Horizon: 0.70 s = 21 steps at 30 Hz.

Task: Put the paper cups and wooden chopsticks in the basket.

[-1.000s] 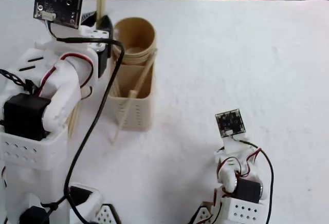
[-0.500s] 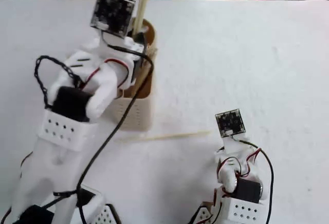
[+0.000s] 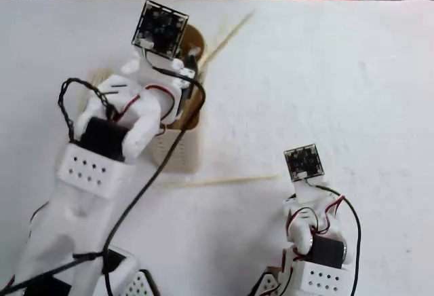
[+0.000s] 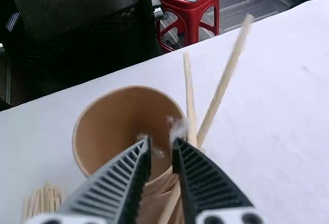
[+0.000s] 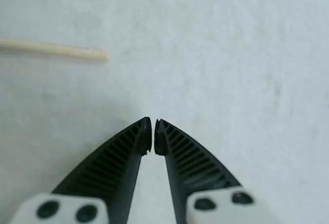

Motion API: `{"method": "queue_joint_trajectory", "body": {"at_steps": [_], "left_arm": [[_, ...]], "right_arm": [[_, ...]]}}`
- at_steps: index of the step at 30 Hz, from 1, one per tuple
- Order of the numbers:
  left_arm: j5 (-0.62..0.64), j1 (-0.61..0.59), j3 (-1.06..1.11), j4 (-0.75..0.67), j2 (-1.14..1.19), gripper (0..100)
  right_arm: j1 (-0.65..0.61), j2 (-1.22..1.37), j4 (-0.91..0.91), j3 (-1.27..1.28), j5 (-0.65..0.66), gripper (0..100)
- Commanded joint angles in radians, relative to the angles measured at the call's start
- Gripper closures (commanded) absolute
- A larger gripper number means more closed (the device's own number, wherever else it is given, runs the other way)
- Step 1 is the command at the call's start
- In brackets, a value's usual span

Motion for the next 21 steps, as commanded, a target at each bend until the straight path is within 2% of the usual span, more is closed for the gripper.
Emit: {"method": "queue_joint_trajectory", "body": {"at_steps": [1, 6, 9, 17, 21], "left_arm": [[-0.009, 0.001, -0.012, 0.008, -0.122, 91], [-0.014, -0.016, 0.006, 0.06, -0.237, 91], [-0.049, -0.016, 0.04, 0.061, -0.266, 92], [-0.051, -0.016, 0.091, 0.06, -0.348, 92], [-0.046, -0.12, 0.089, 0.054, -0.369, 92]], "right_arm": [[0.007, -0.007, 0.002, 0.009, 0.009, 97.4], [0.008, -0.007, 0.002, 0.009, 0.009, 97.4], [0.008, -0.007, 0.002, 0.009, 0.009, 97.4], [0.01, -0.007, 0.002, 0.009, 0.009, 97.4], [0.01, -0.007, 0.002, 0.009, 0.009, 97.4]]}}
